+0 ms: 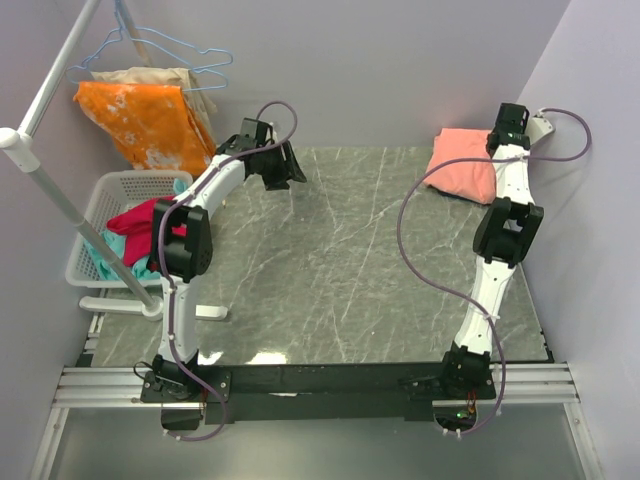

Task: Fold and stack the t-shirts
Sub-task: Neatly place the folded tshirt to the corner

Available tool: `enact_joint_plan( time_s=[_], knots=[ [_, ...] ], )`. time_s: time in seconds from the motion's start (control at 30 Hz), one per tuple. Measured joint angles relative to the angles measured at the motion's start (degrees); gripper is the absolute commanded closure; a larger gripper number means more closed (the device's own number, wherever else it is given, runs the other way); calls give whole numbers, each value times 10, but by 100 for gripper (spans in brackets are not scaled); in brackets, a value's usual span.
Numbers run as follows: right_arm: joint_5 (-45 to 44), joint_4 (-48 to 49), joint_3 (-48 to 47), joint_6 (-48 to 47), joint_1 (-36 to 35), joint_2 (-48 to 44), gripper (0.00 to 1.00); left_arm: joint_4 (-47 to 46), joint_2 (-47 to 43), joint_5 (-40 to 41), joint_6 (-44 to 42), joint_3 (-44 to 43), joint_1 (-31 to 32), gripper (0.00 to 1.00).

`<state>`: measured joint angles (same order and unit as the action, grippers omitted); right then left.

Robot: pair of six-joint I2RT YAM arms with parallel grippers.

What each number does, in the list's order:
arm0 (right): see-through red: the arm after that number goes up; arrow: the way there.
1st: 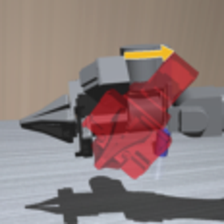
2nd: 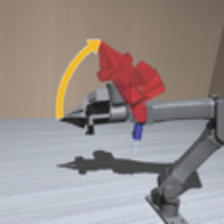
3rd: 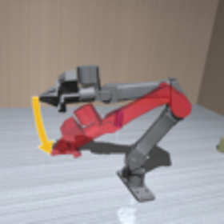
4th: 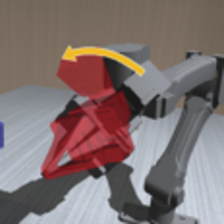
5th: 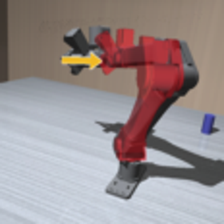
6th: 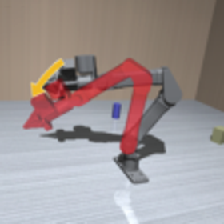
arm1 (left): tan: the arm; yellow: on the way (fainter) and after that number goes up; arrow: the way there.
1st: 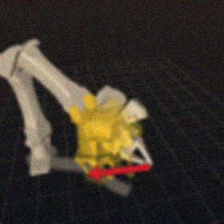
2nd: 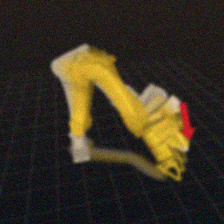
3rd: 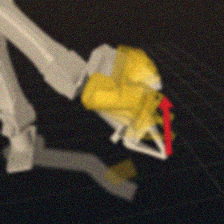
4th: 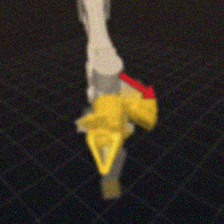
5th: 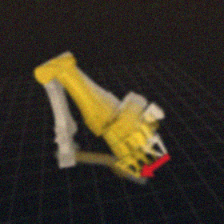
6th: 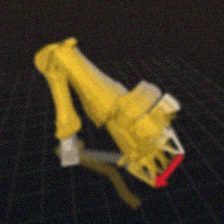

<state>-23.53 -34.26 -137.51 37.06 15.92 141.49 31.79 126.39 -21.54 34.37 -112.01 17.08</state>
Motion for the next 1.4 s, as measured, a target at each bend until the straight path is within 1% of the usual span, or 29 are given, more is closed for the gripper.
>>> enact_joint_plan(
  time_s=[0.03,0.2,0.23,0.27,0.37,0.57,0.67,0.8,1.03,1.13,1.17,1.2,1.4],
  knots=[
    [0,2,0,-3,0,2,43,1,0,0,2,0,1,35],
    [2,15,7,-8,1,3,33,3,1,0,4,0,2,35],
    [3,17,7,-8,1,3,28,3,1,0,3,0,2,35],
    [4,18,7,-8,1,3,15,3,1,1,3,0,2,35],
    [8,32,10,-10,1,3,0,3,1,3,3,0,2,35],
    [22,90,70,-41,-10,-10,0,2,1,13,2,0,3,35],
    [26,111,88,-66,-34,-15,0,2,1,24,-3,0,3,35],
    [23,137,114,-103,-94,-41,0,2,1,38,-8,3,3,34],
    [15,143,115,-164,-223,-116,0,-5,-9,60,-19,31,3,31],
    [21,141,129,-179,-265,-155,0,-6,-16,71,-25,43,3,22],
    [23,141,144,-182,-275,-172,0,-8,-20,77,-27,48,3,8],
    [28,137,166,-183,-284,-192,0,-7,-25,83,-31,53,3,1],
    [52,115,283,-183,-325,-277,0,-38,-86,122,-42,125,3,1]
  ],
)
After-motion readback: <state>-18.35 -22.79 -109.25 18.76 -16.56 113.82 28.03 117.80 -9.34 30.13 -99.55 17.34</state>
